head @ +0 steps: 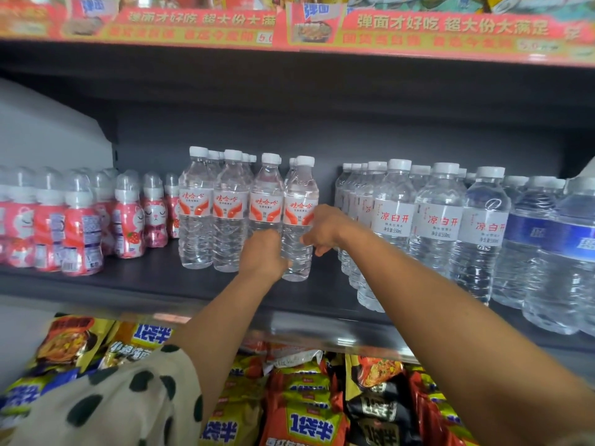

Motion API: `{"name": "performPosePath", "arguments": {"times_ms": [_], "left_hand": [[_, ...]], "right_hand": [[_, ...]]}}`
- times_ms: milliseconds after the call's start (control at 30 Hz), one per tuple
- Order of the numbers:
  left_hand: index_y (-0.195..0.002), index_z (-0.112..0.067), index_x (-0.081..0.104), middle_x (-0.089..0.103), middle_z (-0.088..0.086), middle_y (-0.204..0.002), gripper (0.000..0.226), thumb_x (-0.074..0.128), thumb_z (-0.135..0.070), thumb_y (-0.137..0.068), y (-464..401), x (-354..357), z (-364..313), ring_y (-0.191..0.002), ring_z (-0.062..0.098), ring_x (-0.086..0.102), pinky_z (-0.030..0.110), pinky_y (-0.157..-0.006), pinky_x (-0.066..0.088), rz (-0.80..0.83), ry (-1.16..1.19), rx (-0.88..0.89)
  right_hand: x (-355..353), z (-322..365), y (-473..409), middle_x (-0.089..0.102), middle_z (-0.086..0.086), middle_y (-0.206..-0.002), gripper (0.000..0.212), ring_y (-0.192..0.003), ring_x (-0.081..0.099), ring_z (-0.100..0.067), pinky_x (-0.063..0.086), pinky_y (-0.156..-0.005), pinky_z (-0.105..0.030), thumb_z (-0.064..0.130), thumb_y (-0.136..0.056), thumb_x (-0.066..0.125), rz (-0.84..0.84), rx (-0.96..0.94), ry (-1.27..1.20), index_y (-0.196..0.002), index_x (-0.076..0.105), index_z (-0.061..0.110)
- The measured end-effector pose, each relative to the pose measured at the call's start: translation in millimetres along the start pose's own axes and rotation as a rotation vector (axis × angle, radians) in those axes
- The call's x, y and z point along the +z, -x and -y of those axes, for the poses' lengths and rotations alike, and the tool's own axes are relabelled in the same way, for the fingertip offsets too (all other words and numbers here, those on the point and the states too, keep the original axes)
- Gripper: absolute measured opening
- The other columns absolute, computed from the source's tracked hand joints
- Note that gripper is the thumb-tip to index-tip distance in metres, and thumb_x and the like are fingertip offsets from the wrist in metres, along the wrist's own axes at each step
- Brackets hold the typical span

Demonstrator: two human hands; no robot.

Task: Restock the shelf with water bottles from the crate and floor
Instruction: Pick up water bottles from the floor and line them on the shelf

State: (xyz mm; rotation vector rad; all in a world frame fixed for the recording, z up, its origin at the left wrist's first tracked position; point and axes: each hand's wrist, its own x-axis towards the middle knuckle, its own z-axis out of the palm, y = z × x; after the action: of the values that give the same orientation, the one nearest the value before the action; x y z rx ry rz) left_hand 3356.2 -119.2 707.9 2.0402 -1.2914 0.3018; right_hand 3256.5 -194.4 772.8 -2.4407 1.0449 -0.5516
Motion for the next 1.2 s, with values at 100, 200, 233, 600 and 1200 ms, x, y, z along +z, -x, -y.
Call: {"name": "performPosePath", "arguments": {"times_ms": [100,200,233,600,1200], "left_hand": [[-0.084,-0.005,0.064,0.067,0.013,-0.090,0.012,0.072,-0.013,-0.081,-1.5,0.3,0.5,-0.086,0.030,0.065,0.031,-0.068,0.045,0.009,-0.001,0.008],[-0.087,-0.006,0.064,0.067,0.011,-0.092,0.013,0.073,-0.014,-0.081,0.5,-5.3,-0.3,-0.088,0.029,0.064,0.030,-0.067,0.043,0.037,-0.026,0.012],[-0.085,-0.007,0.062,0.066,0.010,-0.090,0.014,0.074,-0.014,-0.081,2.2,-9.0,-0.8,-0.088,0.028,0.063,0.030,-0.067,0.042,0.042,-0.038,0.016],[-0.101,-0.009,0.061,0.060,0.011,-0.099,0.022,0.067,-0.010,-0.080,104.5,-68.4,-9.7,-0.096,0.032,0.061,0.034,-0.068,0.044,0.128,-0.269,0.163],[-0.102,-0.013,0.058,0.063,0.012,-0.109,0.027,0.067,-0.020,-0.077,433.7,109.9,130.0,-0.105,0.034,0.060,0.040,-0.081,0.052,0.693,-0.104,-0.090]], "right_hand": [[0.6,-0.5,-1.1,0.058,-0.015,-0.124,0.050,-0.087,0.070,-0.029,0.059,-0.077,-0.034,0.008,-0.086,0.069,0.002,0.009,0.015,-0.131,0.049,0.008],[-0.2,1.2,2.8,0.055,-0.014,-0.128,0.055,-0.087,0.070,-0.029,0.059,-0.079,-0.038,0.011,-0.086,0.070,0.000,0.010,0.065,-0.135,0.046,0.010],[-1.3,2.3,5.5,0.053,-0.012,-0.130,0.057,-0.087,0.070,-0.028,0.059,-0.079,-0.038,0.012,-0.085,0.070,-0.004,0.011,0.088,-0.136,0.045,0.011],[30.2,20.0,135.3,0.053,-0.015,-0.124,0.054,-0.112,0.055,-0.033,0.039,-0.074,-0.031,0.018,-0.083,0.066,-0.125,-0.172,0.533,-0.128,0.040,0.006],[336.8,-141.5,353.8,0.047,-0.020,-0.121,0.059,-0.109,0.049,-0.039,0.041,-0.078,-0.042,0.012,-0.078,0.064,0.322,-0.187,0.528,-0.130,0.040,-0.001]]}}
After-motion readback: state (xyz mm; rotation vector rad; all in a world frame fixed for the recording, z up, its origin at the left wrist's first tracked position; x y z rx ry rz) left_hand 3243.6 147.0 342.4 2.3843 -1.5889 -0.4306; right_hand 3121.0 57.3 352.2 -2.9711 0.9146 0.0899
